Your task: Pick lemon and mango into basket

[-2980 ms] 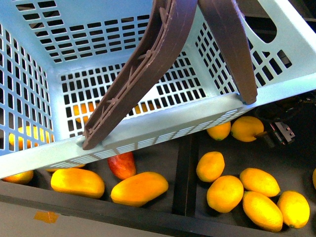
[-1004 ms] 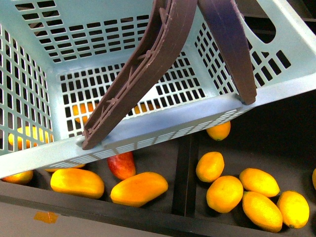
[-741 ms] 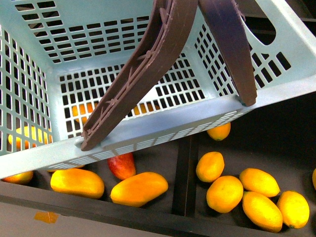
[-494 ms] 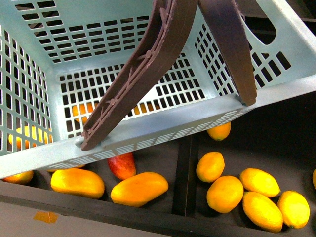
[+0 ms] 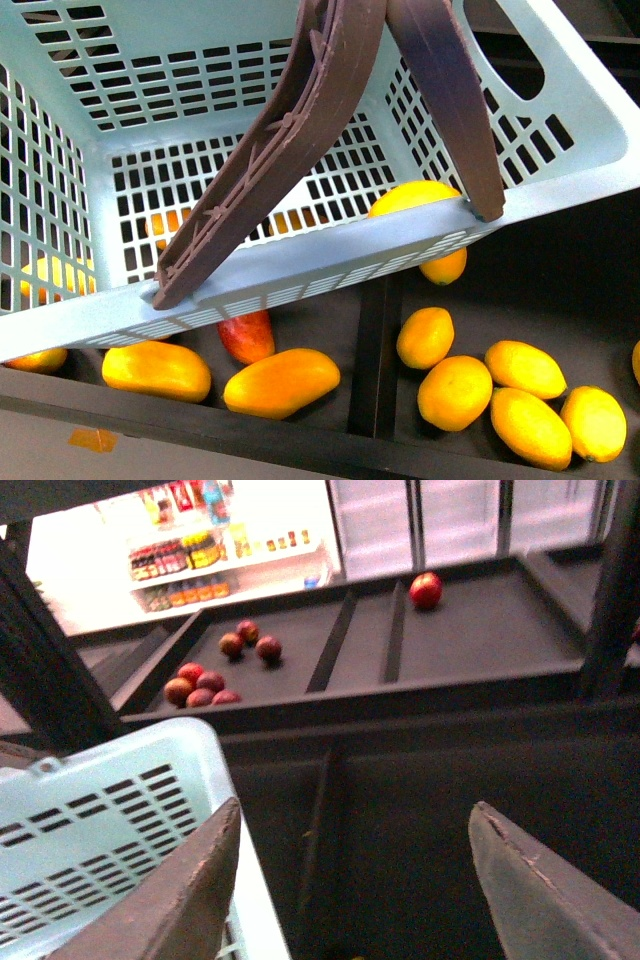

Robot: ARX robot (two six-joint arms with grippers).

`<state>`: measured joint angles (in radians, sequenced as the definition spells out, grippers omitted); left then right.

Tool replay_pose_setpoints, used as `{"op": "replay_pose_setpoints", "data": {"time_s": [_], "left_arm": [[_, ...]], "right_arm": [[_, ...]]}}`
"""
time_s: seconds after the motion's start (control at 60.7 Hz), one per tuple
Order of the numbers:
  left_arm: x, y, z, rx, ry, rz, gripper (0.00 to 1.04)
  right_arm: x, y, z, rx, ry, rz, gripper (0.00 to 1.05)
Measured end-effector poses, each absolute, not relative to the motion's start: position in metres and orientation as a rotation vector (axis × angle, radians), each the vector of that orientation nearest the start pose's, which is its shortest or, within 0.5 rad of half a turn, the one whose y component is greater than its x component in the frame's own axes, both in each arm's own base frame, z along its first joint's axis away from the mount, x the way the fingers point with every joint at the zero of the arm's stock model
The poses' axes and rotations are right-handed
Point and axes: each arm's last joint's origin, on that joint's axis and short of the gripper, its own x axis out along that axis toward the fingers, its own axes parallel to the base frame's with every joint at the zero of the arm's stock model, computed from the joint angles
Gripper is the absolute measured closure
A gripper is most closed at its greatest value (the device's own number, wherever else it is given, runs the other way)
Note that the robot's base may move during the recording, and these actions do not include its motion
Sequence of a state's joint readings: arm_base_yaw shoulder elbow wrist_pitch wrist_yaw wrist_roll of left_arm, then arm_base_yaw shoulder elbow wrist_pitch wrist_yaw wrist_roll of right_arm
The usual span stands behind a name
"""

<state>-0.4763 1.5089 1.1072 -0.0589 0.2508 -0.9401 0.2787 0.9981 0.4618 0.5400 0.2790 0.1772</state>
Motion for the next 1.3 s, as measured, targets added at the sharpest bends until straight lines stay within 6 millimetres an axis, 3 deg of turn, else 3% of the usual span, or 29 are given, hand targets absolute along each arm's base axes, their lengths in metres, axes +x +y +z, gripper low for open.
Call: {"op": "replay_pose_setpoints", "data": {"time_s": [0.214, 0.362, 0.79, 0.84, 1.301], "left_arm": [[0.297, -0.163, 0.284, -0.83, 0.771, -0.45, 1.0], [0.297, -0.162, 0.284, -0.827, 0.764, -0.439, 1.0], [0.297, -0.162, 0.284, -0.828, 0.767, -0.443, 1.0], [0.297, -0.162, 0.284, -0.827, 0.766, -0.443, 1.0], [0.297, -0.162, 0.284, -0.828, 0.766, -0.443, 1.0]], "right_arm": [[0.182, 0.031, 0.217, 0.029, 0.019, 0.008, 0.77], [0.168, 0.022, 0.205, 0.013, 0.009, 0.009, 1.03], [0.138, 0.0, 0.181, 0.006, 0.009, 0.0, 1.03], [0.136, 0.001, 0.18, 0.004, 0.009, 0.002, 0.98], [0.136, 0.0, 0.181, 0.004, 0.002, 0.001, 0.21]]}}
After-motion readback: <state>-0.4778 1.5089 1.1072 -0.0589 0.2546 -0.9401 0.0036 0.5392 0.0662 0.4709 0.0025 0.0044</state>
